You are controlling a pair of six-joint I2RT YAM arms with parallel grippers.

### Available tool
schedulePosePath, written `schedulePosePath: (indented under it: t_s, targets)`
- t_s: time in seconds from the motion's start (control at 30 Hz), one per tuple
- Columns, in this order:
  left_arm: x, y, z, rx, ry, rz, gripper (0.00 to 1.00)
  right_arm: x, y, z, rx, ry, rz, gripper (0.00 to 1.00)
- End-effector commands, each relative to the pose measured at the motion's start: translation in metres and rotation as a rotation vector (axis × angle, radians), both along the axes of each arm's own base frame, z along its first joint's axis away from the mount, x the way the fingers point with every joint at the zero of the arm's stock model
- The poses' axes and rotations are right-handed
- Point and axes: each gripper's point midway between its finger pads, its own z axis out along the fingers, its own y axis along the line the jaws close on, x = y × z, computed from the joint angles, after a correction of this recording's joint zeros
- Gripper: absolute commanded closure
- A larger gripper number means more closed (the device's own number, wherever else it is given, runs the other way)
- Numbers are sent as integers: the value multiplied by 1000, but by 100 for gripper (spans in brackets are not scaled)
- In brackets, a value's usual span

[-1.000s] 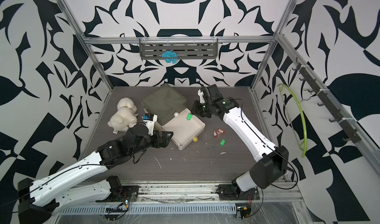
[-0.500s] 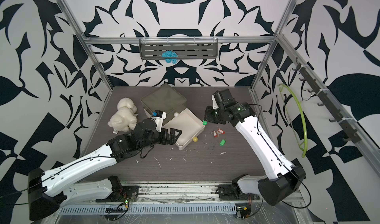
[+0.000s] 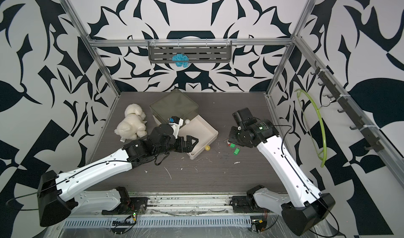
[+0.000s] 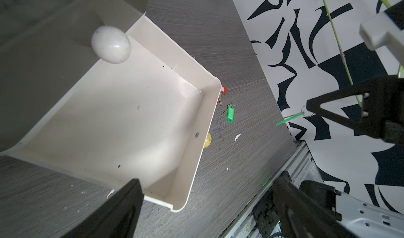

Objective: Take the keys out of the drawer
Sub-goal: Place the key at the center of the board.

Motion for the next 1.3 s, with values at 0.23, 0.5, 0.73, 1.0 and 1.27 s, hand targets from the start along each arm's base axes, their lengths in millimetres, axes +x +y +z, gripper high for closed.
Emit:
schedulePosePath:
  t_s: [0.23,0.5,0.73,1.0,1.27]
  targets:
    - [-19,-34,2,15,-7,-110,1,-16,-26,-35,11,68,-133,100]
    - [-38,-57,-9,76,5,-206,1,-21,-30,-67,78,127,-188,100]
    - [-53,-74,-17,154,6,-285,1,-21,-24,-92,162,179,-230,100]
    - [-65,-86,-21,159,-8,-376,1,-19,-20,-118,246,235,-279,100]
    - [-67,-101,-26,183,-19,-425,1,-16,-19,-136,313,277,-317,100]
